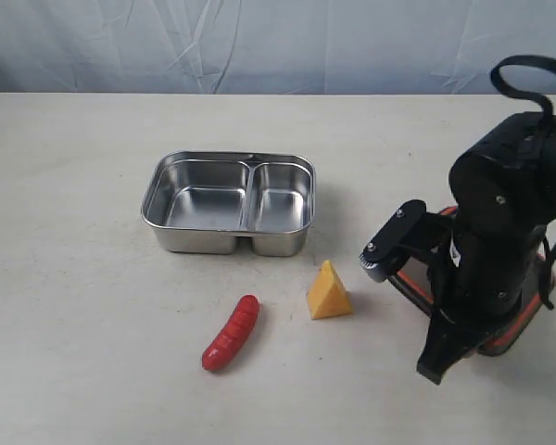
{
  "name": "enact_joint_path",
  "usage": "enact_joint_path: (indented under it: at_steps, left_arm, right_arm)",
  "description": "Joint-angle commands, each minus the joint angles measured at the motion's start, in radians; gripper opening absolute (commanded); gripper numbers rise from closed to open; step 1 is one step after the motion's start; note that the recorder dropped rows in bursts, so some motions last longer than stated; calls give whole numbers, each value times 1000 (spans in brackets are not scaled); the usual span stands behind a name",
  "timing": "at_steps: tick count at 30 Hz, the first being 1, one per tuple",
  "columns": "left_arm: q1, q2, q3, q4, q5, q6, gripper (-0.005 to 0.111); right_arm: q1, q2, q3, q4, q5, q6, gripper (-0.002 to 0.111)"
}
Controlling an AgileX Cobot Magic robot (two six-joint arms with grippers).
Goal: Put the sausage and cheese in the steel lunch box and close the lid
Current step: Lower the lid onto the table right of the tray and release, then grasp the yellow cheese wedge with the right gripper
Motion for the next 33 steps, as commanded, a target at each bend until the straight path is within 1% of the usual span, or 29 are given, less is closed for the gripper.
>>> enact_joint_path:
  at_steps: [1, 2, 3, 5, 6, 9, 12, 16, 18, 21, 24, 33]
  left_arm:
    - [-8, -4, 4, -3, -13, 0, 0]
    - [-8, -4, 4, -3, -13, 0, 0]
    - [-8, -4, 4, -3, -13, 0, 0]
    - [-8, -4, 4, -3, -13, 0, 0]
    - [-8, -4, 4, -3, -13, 0, 0]
    - [-8, -4, 4, -3, -13, 0, 0]
    - [-8, -4, 4, -3, -13, 0, 0]
    - [-8, -4, 4, -3, -13, 0, 0]
    - [-8, -4, 4, -3, -13, 0, 0]
    - [-8, -4, 4, -3, -13, 0, 0]
    - [-8, -4, 4, -3, -13, 0, 0]
    - [-8, -4, 4, -3, -13, 0, 0]
  right_arm:
    - [1, 59, 5, 48, -5, 40, 37]
    - [1, 64, 5, 60, -5, 52, 47]
    - [1, 69, 3, 79, -2, 65, 61]
    - [1, 69, -5, 115, 21, 107, 76]
    - [1, 69, -15, 141, 50, 109, 80]
    - [1, 69, -49, 223, 113, 109, 78]
    - [1, 69, -94, 294, 98, 109, 73]
    - [1, 69, -156, 375, -29, 169, 73]
    - [1, 69, -181, 418, -129, 209, 73]
    - [1, 77, -203, 417, -244, 298, 73]
    - [1, 104, -218, 381, -282, 368, 73]
    - [1, 224, -228, 374, -347, 374, 71]
